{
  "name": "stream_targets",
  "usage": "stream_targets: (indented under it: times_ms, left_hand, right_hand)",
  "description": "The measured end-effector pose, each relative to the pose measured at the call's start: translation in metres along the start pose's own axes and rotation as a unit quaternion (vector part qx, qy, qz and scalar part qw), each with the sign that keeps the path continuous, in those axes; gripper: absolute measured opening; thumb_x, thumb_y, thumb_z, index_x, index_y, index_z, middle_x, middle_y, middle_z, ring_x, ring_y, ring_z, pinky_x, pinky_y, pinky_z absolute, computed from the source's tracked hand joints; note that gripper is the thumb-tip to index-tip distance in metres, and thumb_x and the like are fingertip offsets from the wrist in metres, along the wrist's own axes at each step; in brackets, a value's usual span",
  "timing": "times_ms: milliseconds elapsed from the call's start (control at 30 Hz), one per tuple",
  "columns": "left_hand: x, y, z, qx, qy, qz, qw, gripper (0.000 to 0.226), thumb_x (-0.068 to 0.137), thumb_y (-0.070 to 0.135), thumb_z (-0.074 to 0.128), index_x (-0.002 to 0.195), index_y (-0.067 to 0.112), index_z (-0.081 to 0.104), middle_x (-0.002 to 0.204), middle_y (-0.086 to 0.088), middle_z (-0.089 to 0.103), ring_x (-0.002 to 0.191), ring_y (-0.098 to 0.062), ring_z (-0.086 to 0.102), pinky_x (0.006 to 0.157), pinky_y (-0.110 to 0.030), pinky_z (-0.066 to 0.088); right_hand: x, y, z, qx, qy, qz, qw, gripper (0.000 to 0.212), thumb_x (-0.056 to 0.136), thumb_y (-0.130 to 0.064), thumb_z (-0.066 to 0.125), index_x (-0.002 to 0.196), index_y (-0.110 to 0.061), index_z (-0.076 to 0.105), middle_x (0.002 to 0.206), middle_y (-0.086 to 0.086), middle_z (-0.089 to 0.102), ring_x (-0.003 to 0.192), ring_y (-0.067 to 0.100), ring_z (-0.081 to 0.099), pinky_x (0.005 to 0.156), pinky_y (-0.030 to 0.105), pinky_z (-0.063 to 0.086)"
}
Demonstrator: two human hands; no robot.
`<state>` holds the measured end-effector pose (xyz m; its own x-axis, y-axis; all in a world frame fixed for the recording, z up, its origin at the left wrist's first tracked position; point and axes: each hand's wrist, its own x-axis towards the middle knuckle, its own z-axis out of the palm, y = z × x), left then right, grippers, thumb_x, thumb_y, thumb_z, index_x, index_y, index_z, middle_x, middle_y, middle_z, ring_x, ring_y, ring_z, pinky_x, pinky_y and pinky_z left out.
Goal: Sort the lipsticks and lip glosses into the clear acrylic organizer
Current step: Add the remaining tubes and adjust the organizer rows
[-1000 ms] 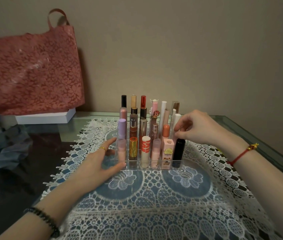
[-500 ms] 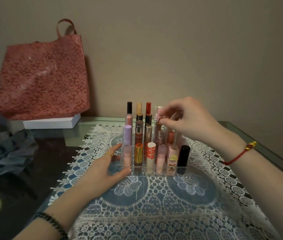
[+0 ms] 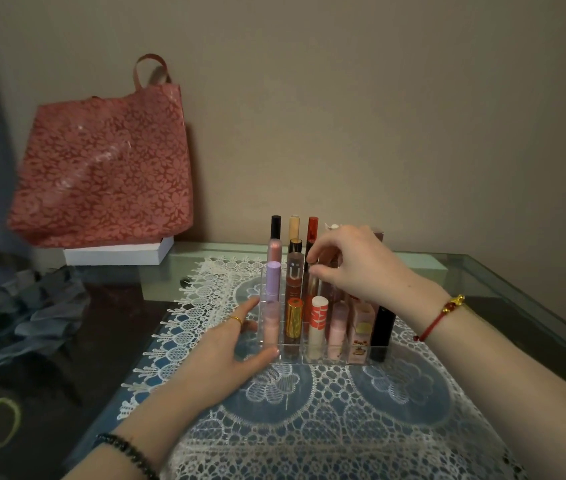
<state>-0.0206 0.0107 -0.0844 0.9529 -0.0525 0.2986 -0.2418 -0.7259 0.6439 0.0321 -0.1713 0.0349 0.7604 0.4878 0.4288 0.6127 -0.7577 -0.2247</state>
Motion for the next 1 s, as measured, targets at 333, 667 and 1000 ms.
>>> stream_targets:
  times_ms: [333,667,1000]
  left_hand:
    - [-0.0010,0.0039,-0.0014,-0.007,0.000,-0.005,1.000,0.085,0.072,0.051,0.063,0.139,0.036,0.014,0.122,0.009,0.054,0.106,-0.003,0.051,0.092,-0.024,0.044]
    - [-0.0014,0.0041,-0.0014,-0.014,-0.004,-0.004,1.000,0.085,0.071,0.051,0.062,0.139,0.036,0.014,0.121,0.009,0.054,0.105,-0.003,0.053,0.090,-0.027,0.047]
    - [-0.0008,0.0029,-0.0013,0.005,0.000,0.003,1.000,0.085,0.072,0.053,0.061,0.140,0.035,0.013,0.123,0.008,0.054,0.107,-0.003,0.051,0.091,-0.020,0.041]
  right_hand:
    - [0.0008,0.0023,-0.0009,0.046,-0.001,0.017,0.999,0.009,0.077,-0.017,0.066,0.084,-0.019,0.070,0.073,-0.012,0.058,0.068,-0.004,0.052,0.054,0.006,0.035]
    - [0.0030,0.0029,0.0039,0.052,-0.004,0.010,0.999,0.010,0.076,-0.027,0.068,0.085,-0.025,0.067,0.085,-0.011,0.063,0.078,0.000,0.056,0.069,0.021,0.049]
    - [0.0026,0.0075,0.0047,0.098,0.006,0.021,0.995,0.009,0.073,-0.018,0.068,0.075,-0.025,0.065,0.072,-0.013,0.062,0.070,0.000,0.058,0.062,0.019,0.049]
